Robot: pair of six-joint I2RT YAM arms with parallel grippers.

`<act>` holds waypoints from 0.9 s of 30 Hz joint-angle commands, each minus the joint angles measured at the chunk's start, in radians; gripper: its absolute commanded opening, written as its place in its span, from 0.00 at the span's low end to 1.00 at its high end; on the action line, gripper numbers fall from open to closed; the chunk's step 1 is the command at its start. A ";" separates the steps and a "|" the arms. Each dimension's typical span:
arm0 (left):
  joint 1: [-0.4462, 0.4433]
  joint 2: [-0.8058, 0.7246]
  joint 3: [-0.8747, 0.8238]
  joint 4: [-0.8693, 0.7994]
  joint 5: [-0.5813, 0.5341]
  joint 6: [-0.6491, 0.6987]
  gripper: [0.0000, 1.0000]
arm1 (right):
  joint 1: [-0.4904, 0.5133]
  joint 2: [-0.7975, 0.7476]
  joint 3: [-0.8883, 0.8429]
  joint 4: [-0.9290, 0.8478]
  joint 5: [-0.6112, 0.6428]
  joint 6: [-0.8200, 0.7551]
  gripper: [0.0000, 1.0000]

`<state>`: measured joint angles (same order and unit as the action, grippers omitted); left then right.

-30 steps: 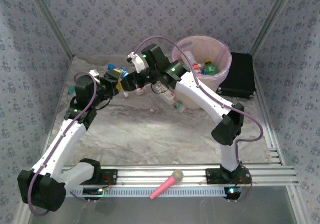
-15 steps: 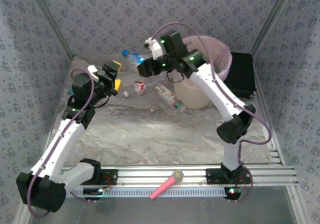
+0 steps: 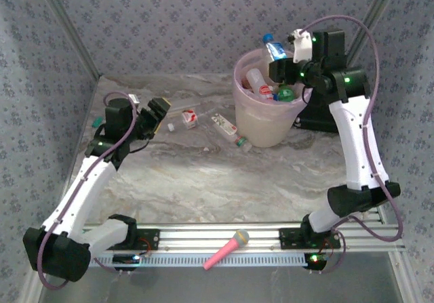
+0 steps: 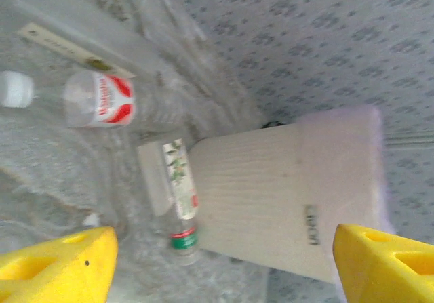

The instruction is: Put the plastic bottles in the bin

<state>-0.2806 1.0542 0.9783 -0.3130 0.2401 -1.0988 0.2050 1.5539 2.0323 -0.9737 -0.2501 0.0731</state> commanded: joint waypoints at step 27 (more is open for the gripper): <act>-0.065 0.072 0.006 -0.112 -0.097 0.169 0.78 | -0.052 0.206 0.093 -0.214 0.173 -0.078 0.73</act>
<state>-0.3370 1.1206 0.9787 -0.4095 0.1631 -0.9577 0.1402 1.7294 2.0697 -1.1358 -0.1154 0.0029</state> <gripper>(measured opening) 0.784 0.735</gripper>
